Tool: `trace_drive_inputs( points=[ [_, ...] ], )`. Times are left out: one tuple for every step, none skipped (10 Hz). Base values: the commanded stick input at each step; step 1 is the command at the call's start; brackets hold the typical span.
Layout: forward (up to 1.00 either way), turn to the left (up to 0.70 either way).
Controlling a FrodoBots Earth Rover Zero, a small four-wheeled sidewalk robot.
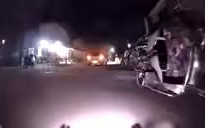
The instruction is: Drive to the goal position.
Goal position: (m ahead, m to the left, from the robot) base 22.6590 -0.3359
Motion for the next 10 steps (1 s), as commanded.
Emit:
trace_drive_inputs(
  points=[
    [1.00, 0.00],
    [1.00, 0.00],
    [1.00, -0.08],
    [1.00, -0.25],
    [1.00, -0.39],
    [1.00, -0.26],
    [1.00, -0.12],
    [1.00, 0.00],
    [1.00, 0.00],
    [1.00, 0.00]
  ],
)
